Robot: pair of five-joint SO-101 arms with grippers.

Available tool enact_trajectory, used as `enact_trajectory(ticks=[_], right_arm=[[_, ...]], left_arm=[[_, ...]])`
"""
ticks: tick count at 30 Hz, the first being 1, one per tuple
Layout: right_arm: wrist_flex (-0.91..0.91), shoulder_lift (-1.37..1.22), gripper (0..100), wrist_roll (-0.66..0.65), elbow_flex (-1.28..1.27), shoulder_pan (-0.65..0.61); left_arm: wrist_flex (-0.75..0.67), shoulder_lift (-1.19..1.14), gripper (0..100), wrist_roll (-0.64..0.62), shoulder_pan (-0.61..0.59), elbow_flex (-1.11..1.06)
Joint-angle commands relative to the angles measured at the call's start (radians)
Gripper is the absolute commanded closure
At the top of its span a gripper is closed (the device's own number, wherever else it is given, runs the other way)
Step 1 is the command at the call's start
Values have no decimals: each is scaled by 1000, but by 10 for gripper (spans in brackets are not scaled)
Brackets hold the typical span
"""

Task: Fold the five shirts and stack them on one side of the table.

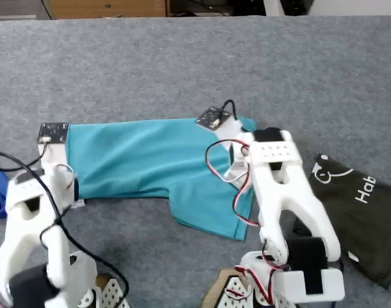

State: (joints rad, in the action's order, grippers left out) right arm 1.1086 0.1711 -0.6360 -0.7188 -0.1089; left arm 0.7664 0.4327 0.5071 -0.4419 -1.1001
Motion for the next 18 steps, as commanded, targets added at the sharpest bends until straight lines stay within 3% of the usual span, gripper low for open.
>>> enact_trajectory(ticks=[1, 5, 12, 18], right_arm=[[-14, -22, 995, -32, -4, 73], [-18, -53, 995, -87, 1, 153], [-26, -54, 995, -92, 2, 156], [158, 105, 995, -94, 33, 90]], left_arm=[[-74, 79, 981, -9, -6, -77], [-80, 159, 981, -9, -2, -132], [-80, 239, 981, -8, 0, -175], [-80, 246, 981, -8, -5, -180]])
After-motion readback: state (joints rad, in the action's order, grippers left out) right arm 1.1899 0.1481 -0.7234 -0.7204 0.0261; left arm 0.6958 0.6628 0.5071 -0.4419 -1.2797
